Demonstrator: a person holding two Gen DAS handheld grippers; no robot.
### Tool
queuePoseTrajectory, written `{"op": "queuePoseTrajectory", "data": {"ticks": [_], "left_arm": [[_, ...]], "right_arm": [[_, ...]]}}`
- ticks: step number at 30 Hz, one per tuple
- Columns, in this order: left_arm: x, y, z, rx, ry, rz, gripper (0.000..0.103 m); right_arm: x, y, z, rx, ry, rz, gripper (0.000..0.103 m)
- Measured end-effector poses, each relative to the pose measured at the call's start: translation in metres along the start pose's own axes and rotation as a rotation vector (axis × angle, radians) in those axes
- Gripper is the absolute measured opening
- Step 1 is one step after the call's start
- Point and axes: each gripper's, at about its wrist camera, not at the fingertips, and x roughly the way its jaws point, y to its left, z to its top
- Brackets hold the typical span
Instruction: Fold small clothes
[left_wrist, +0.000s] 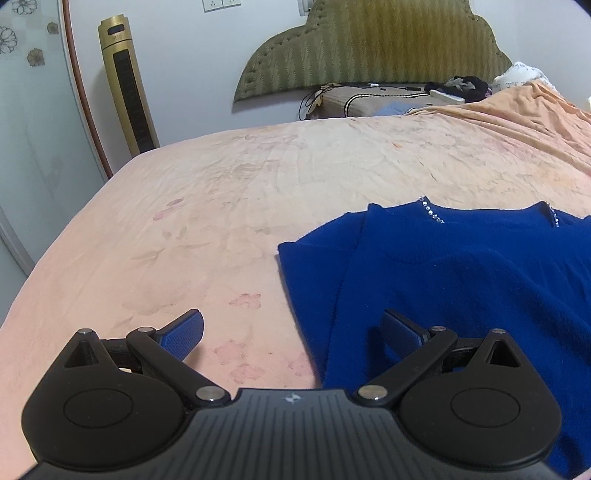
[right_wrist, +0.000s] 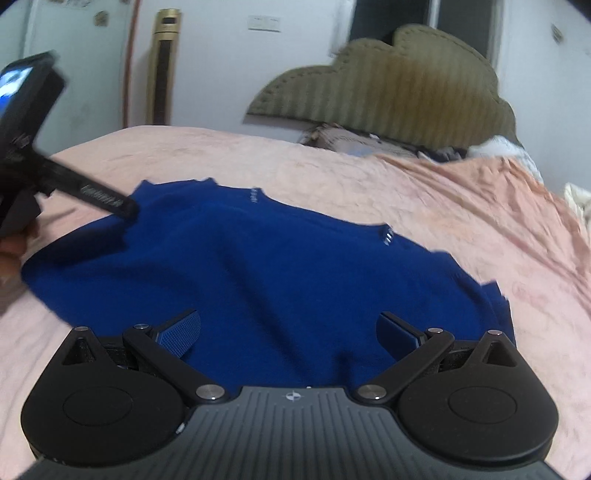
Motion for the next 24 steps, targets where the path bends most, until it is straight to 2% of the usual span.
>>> {"op": "queuePoseTrajectory", "data": {"ticks": [6,10,12,15,17,19,21,24], "left_arm": [[0.003,0.007,0.001,-0.016,0.018,0.006,0.103],[0.004,0.014,0.004,-0.018,0.029,-0.041,0.103],[0.006,0.024,0.008,-0.038,0.056,-0.105,0.103],[0.021,0.049,0.015,-0.103,0.166,-0.298,0.103],[0.029,0.062,0.018,-0.148,0.201,-0.403,0.103],[0.039,0.069,0.021,-0.178,0.215,-0.449,0.103],[0.051,0.069,0.023,-0.200,0.234,-0.505,0.103],[0.066,0.063,0.028,-0.226,0.234,-0.571,0.103]], "right_arm": [[-0.015,0.027,0.002,-0.093,-0.038,0.020,0.102],[-0.021,0.042,0.002,-0.156,-0.044,0.010,0.102],[-0.025,0.050,0.002,-0.183,-0.049,0.029,0.102],[-0.031,0.069,-0.004,-0.252,-0.046,0.065,0.102],[-0.032,0.086,-0.010,-0.326,-0.036,0.071,0.101],[-0.030,0.106,-0.018,-0.424,-0.039,0.049,0.100],[-0.026,0.124,-0.024,-0.504,-0.061,-0.009,0.100],[-0.019,0.141,-0.022,-0.563,-0.104,-0.078,0.101]]}}
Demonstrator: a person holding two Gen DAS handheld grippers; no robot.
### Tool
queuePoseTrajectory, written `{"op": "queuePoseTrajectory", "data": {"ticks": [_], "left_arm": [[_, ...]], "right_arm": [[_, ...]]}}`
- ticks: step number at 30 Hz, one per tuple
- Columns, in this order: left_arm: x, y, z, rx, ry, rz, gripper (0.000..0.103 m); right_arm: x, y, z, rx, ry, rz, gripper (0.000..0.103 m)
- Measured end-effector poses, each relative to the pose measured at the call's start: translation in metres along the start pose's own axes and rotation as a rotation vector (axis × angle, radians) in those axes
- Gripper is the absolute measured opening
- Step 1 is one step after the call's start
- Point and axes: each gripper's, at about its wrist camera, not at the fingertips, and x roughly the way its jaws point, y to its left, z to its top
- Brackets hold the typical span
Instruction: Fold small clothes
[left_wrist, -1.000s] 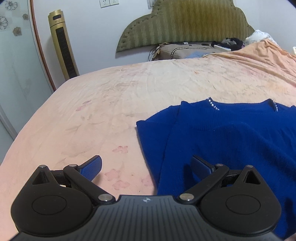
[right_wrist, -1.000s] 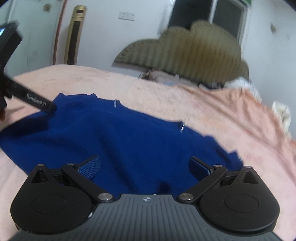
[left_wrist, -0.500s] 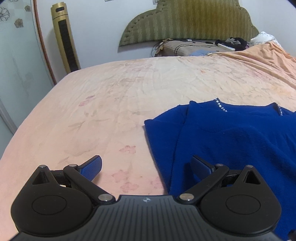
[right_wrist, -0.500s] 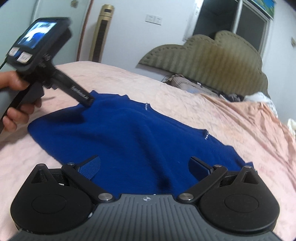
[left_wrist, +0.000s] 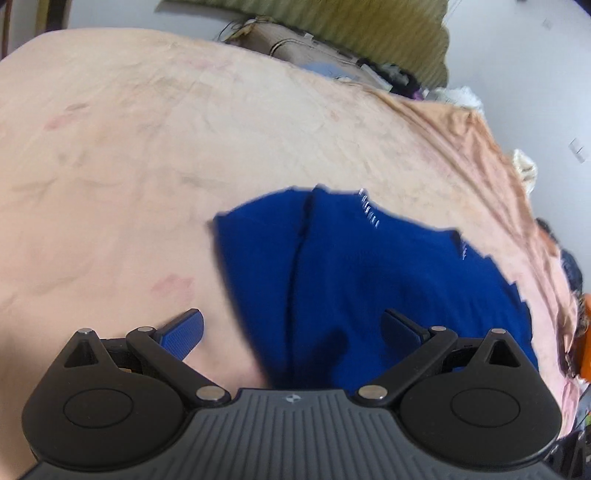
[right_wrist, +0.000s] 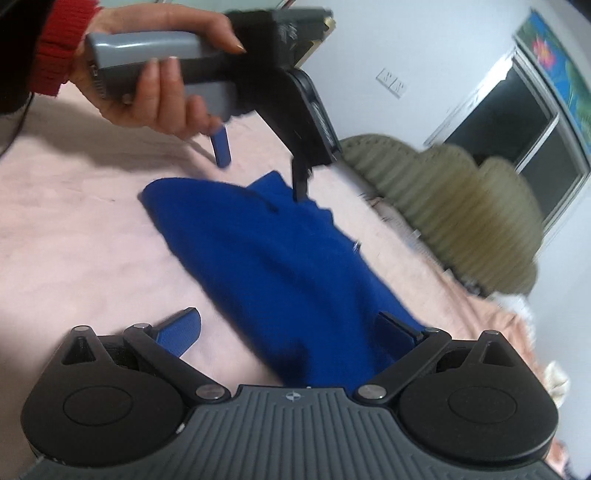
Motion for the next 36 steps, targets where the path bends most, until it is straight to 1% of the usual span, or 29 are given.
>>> {"op": "queuePoseTrajectory", "data": {"ticks": [3,6,9,10,11,12,13,14,15,16,17,18,19,22,25,27,32,36], "left_arm": [[0.018,-0.002,0.012,-0.016,0.002,-0.096,0.103],[0.033,-0.002,0.026,-0.054,-0.019,-0.149,0.103],[0.048,-0.005,0.040,-0.053,-0.026,-0.164,0.102],[0.051,-0.007,0.043,-0.053,-0.028,-0.160,0.101],[0.054,-0.010,0.046,-0.046,-0.028,-0.148,0.097],[0.056,-0.014,0.048,-0.031,-0.028,-0.128,0.083],[0.058,-0.018,0.050,-0.013,-0.027,-0.101,0.074],[0.061,-0.023,0.051,0.004,-0.023,-0.064,0.056],[0.061,-0.026,0.052,0.016,-0.020,-0.033,0.042],[0.063,-0.028,0.054,0.022,-0.013,-0.004,0.034],[0.064,-0.029,0.055,0.020,-0.001,0.014,0.019],[0.064,-0.028,0.055,0.007,0.010,0.013,0.015],[0.062,-0.028,0.055,-0.007,0.009,0.023,0.014],[0.054,-0.044,0.052,0.030,-0.016,0.088,0.011],[0.044,-0.073,0.049,0.114,-0.041,0.184,0.011],[0.035,-0.095,0.049,0.161,-0.061,0.230,0.011],[0.019,-0.147,0.055,0.230,-0.107,0.298,0.011],[0.017,-0.191,0.059,0.279,-0.132,0.319,0.011]], "right_arm": [[0.015,0.005,0.012,-0.008,-0.004,-0.031,0.101],[0.037,0.003,0.025,0.009,0.001,-0.053,0.101],[0.056,0.000,0.035,0.032,0.005,-0.065,0.100],[0.064,-0.001,0.038,0.035,0.005,-0.067,0.097],[0.068,-0.001,0.041,0.036,0.003,-0.060,0.094],[0.071,0.000,0.043,0.030,0.001,-0.051,0.088],[0.073,0.002,0.044,0.018,-0.006,-0.037,0.076],[0.074,0.004,0.045,0.004,-0.014,-0.022,0.068],[0.074,0.007,0.046,-0.012,-0.022,-0.002,0.053],[0.074,0.010,0.045,-0.027,-0.026,0.015,0.040],[0.074,0.013,0.045,-0.043,-0.028,0.024,0.033],[0.073,0.015,0.045,-0.058,-0.026,0.045,0.015],[0.072,0.017,0.045,-0.063,-0.024,0.054,0.007],[0.067,0.011,0.042,-0.031,-0.050,0.068,0.006],[0.056,-0.011,0.037,0.043,-0.090,0.068,0.005],[0.045,-0.027,0.033,0.106,-0.114,0.063,0.005],[0.016,-0.075,0.010,0.291,-0.161,0.054,0.005],[-0.003,-0.118,-0.018,0.454,-0.178,0.057,0.005]]}}
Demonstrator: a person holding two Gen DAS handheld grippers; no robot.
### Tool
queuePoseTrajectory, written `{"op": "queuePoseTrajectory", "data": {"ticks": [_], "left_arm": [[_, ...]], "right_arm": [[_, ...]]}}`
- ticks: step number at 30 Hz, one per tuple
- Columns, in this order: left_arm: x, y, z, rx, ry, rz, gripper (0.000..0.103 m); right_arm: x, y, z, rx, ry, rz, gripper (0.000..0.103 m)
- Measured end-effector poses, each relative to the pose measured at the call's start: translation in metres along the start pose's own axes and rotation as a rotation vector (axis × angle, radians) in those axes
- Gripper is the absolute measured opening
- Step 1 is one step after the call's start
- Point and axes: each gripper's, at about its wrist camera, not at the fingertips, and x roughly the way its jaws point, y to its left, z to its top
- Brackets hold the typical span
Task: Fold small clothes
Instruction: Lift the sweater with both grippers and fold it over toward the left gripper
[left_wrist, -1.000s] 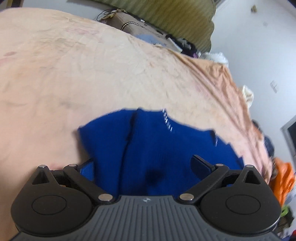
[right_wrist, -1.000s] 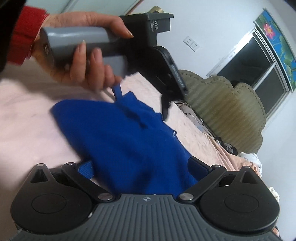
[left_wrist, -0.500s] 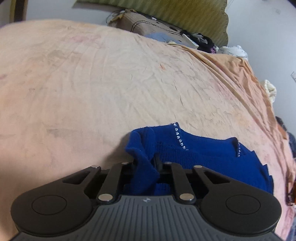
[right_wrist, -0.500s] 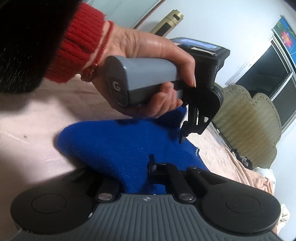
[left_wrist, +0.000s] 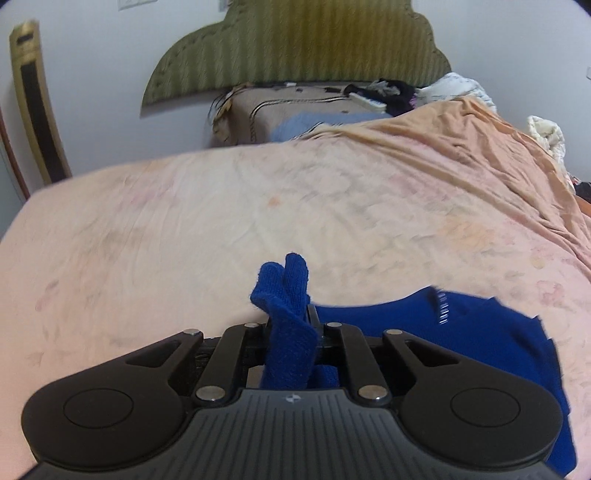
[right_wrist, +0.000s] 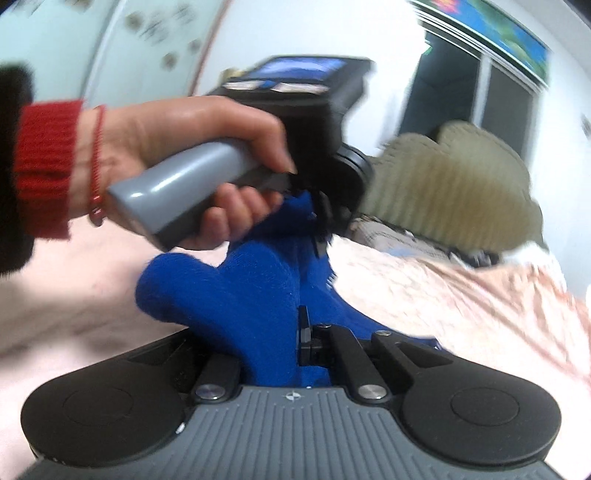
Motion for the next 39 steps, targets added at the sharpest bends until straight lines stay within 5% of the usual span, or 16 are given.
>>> {"op": "queuePoseTrajectory", "data": {"ticks": [10,16,26,31,34,38,39], "left_arm": [[0.009,-0.116,0.010,0.150,-0.030,-0.001,0.011],[0.042,-0.178,0.005,0.209,0.024,-0.036,0.011],[0.084,-0.240,-0.022,0.322,0.080,-0.075,0.014],[0.077,-0.238,-0.011,0.241,0.049,-0.168,0.018],[0.070,-0.228,-0.001,0.147,0.038,-0.207,0.030],[0.053,-0.209,0.006,0.091,-0.043,-0.160,0.070],[0.048,-0.203,0.006,0.087,-0.070,-0.145,0.073]], "right_arm": [[-0.050,-0.115,-0.046,0.381,0.003,-0.015,0.005],[-0.057,-0.158,-0.075,0.535,0.025,-0.036,0.005],[-0.054,-0.213,-0.143,0.903,0.130,0.028,0.006],[-0.053,-0.221,-0.158,1.030,0.164,0.082,0.012],[-0.054,-0.225,-0.169,1.104,0.173,0.110,0.016],[-0.056,-0.229,-0.170,1.110,0.178,0.096,0.027],[-0.057,-0.230,-0.171,1.120,0.171,0.102,0.032]]}}
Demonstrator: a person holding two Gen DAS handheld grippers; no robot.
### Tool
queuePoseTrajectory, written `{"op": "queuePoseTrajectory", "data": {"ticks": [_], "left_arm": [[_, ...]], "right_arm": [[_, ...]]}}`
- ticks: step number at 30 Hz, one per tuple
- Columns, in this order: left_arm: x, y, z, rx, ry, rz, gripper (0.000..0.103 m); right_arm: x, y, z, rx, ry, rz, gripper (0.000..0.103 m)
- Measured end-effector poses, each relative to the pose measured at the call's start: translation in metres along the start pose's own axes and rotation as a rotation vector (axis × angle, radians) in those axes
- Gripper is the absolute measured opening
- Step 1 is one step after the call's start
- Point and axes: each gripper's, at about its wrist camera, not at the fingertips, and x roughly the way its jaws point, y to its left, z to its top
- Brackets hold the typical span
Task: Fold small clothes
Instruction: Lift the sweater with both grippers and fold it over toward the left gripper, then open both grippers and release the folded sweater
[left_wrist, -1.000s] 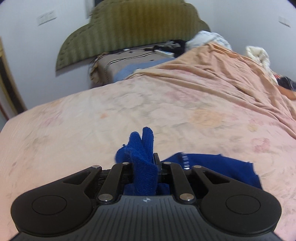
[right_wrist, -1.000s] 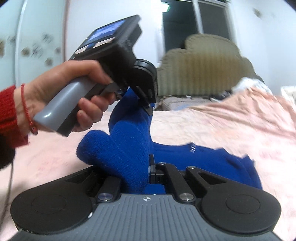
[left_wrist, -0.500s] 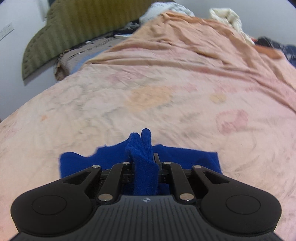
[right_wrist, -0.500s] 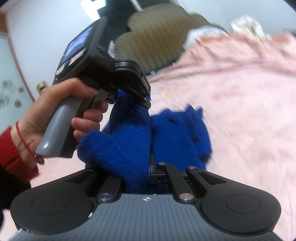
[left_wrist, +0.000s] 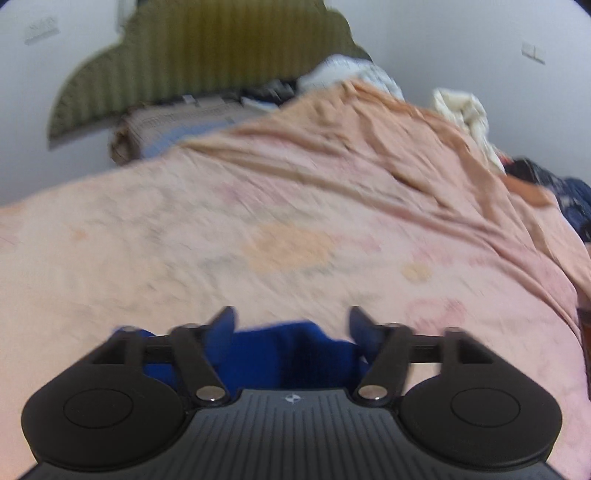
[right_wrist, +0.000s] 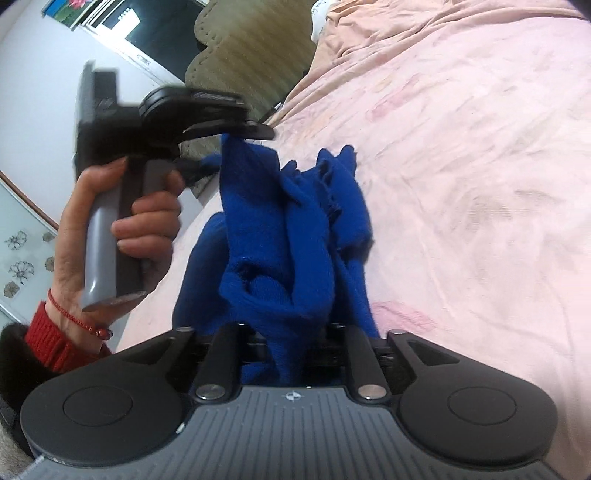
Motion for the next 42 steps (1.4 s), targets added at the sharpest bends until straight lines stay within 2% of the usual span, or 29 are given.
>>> {"op": "queuePoseTrajectory", "data": {"ticks": [1,3,7,10,15,20,21,22,23,25,26,27,29,31,32,33,35,36,37,39,41,42], "left_arm": [[-0.005,0.005,0.001,-0.006,-0.018,0.013,0.073],[-0.013,0.015,0.004,-0.026,-0.027,0.015,0.073],[-0.025,0.026,0.000,-0.036,-0.030,0.041,0.073],[-0.034,0.025,-0.013,0.024,-0.025,0.095,0.073],[-0.058,0.021,-0.060,0.128,-0.009,0.093,0.073],[-0.079,0.020,-0.100,0.173,-0.015,0.127,0.074],[-0.082,0.020,-0.107,0.170,-0.011,0.131,0.074],[-0.084,0.021,-0.112,0.173,-0.011,0.130,0.074],[-0.087,0.021,-0.116,0.180,-0.018,0.133,0.074],[-0.092,0.020,-0.123,0.180,-0.041,0.163,0.074],[-0.093,0.021,-0.124,0.172,-0.045,0.173,0.075],[-0.093,0.022,-0.126,0.156,-0.043,0.175,0.076],[-0.092,0.026,-0.128,0.115,-0.020,0.157,0.076],[-0.093,0.028,-0.134,0.101,-0.005,0.152,0.076],[-0.094,0.028,-0.137,0.103,-0.005,0.159,0.076],[-0.095,0.028,-0.141,0.108,-0.004,0.165,0.077],[-0.094,0.028,-0.148,0.125,0.013,0.174,0.077],[-0.094,0.029,-0.152,0.131,0.020,0.177,0.077],[-0.093,0.030,-0.156,0.139,0.029,0.173,0.078],[-0.092,0.031,-0.161,0.149,0.042,0.171,0.078],[-0.096,0.035,-0.164,0.144,0.038,0.175,0.078],[-0.100,0.038,-0.165,0.138,0.034,0.173,0.078]], "right_arm": [[0.000,-0.002,0.000,0.015,-0.001,0.013,0.037],[0.002,-0.008,0.003,0.056,-0.003,0.038,0.039],[0.005,-0.016,0.004,0.140,-0.014,0.069,0.039],[0.003,-0.024,0.003,0.218,-0.022,0.088,0.018],[0.001,-0.046,0.002,0.339,0.012,0.123,0.010],[-0.005,-0.051,0.005,0.356,0.021,0.127,0.009],[-0.006,-0.051,0.007,0.345,0.027,0.125,0.009],[-0.009,-0.050,0.009,0.317,0.031,0.110,0.021],[-0.013,-0.045,0.013,0.267,0.019,0.069,0.020],[-0.027,-0.023,0.025,0.089,-0.068,-0.070,0.028],[-0.032,-0.008,0.033,-0.013,-0.110,-0.120,0.028],[-0.033,0.005,0.041,-0.101,-0.139,-0.137,0.029],[-0.020,0.027,0.059,-0.204,-0.133,-0.119,0.035],[0.009,0.038,0.078,-0.248,-0.093,-0.110,0.059],[0.027,0.039,0.086,-0.249,-0.067,-0.118,0.061],[0.043,0.038,0.093,-0.245,-0.046,-0.133,0.061],[0.076,0.030,0.106,-0.224,-0.009,-0.163,0.048],[0.088,0.025,0.112,-0.212,0.003,-0.171,0.023],[0.098,0.020,0.116,-0.200,0.011,-0.172,0.009],[0.099,0.014,0.116,-0.210,-0.013,-0.187,0.008],[0.102,0.009,0.114,-0.233,-0.008,-0.241,0.011],[0.095,0.007,0.110,-0.223,-0.004,-0.237,0.023]]}}
